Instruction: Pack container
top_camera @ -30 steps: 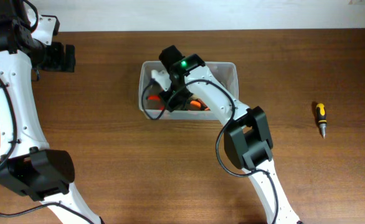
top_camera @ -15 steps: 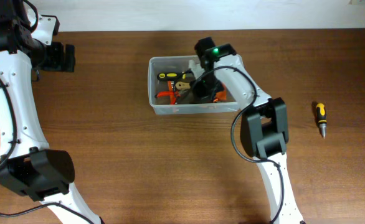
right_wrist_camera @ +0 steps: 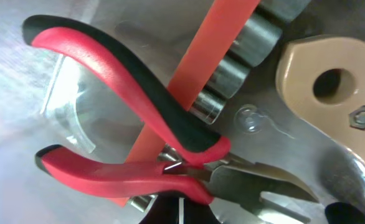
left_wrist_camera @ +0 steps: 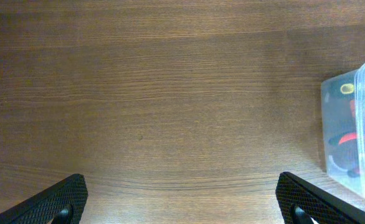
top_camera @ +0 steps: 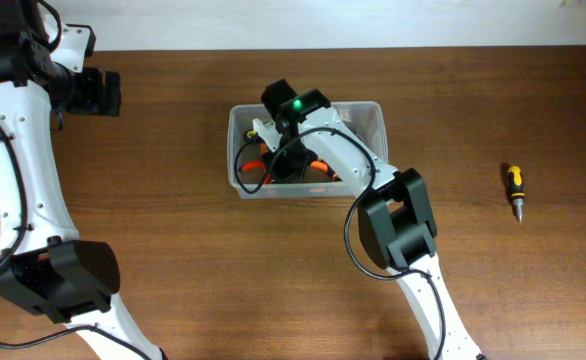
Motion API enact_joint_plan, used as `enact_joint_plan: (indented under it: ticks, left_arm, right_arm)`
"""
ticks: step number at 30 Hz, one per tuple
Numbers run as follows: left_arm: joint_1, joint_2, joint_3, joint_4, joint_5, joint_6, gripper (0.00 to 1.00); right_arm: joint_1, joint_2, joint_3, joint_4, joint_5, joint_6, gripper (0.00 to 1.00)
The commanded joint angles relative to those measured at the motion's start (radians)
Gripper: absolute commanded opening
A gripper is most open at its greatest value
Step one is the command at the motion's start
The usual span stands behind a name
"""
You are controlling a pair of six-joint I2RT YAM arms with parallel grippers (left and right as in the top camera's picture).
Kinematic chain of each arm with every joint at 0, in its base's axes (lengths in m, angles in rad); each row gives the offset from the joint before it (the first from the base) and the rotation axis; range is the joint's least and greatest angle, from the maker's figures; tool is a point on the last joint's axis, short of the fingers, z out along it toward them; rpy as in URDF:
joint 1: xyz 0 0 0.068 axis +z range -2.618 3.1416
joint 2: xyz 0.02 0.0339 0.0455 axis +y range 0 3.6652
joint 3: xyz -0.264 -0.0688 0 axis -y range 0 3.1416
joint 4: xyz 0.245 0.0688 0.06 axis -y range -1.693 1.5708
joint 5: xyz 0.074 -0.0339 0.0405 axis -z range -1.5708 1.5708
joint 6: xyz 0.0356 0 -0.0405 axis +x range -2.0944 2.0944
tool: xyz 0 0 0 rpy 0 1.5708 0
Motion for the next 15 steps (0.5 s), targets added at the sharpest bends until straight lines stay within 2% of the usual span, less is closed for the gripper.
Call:
enact_joint_plan:
  ticks: [1, 9, 15]
  left_arm:
    - [0.002, -0.028, 0.013, 0.002, 0.007, -0.01, 0.99]
    - [0.002, -0.028, 0.013, 0.002, 0.007, -0.01, 0.99]
    - [0.002, -0.028, 0.013, 0.002, 0.007, -0.01, 0.99]
  right_arm:
    - [0.01, 0.003, 0.04, -0.004, -0.046, -0.011, 0.04]
    - [0.01, -0.031, 0.201, -0.002, -0.046, 0.007, 0.04]
    - [0.023, -0.03, 0.2, 0.008, -0.058, 0.042, 0.04]
